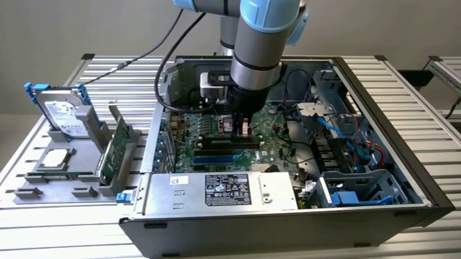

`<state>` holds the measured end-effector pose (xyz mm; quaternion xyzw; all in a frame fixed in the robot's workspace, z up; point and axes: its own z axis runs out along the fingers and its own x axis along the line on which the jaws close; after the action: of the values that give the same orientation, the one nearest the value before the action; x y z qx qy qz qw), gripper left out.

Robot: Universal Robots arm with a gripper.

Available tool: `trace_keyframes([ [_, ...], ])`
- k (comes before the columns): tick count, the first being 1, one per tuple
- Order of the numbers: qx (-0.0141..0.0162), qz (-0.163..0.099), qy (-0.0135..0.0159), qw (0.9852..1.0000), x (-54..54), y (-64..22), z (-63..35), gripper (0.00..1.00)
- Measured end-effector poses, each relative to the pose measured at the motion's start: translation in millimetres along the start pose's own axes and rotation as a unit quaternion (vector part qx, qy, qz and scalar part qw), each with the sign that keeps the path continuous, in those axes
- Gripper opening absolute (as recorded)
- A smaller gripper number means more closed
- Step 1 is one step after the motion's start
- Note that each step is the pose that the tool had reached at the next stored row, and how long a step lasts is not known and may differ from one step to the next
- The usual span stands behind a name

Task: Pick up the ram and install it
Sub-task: 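Insert the ram into the slot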

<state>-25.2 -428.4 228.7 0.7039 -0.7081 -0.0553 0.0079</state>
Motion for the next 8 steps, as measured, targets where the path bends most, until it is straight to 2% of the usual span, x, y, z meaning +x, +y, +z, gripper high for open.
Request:
trace_keyframes([
  [8, -0.0003, -0.004, 0.0004, 1.0, 0.1, -0.1, 1.0, 0.13],
])
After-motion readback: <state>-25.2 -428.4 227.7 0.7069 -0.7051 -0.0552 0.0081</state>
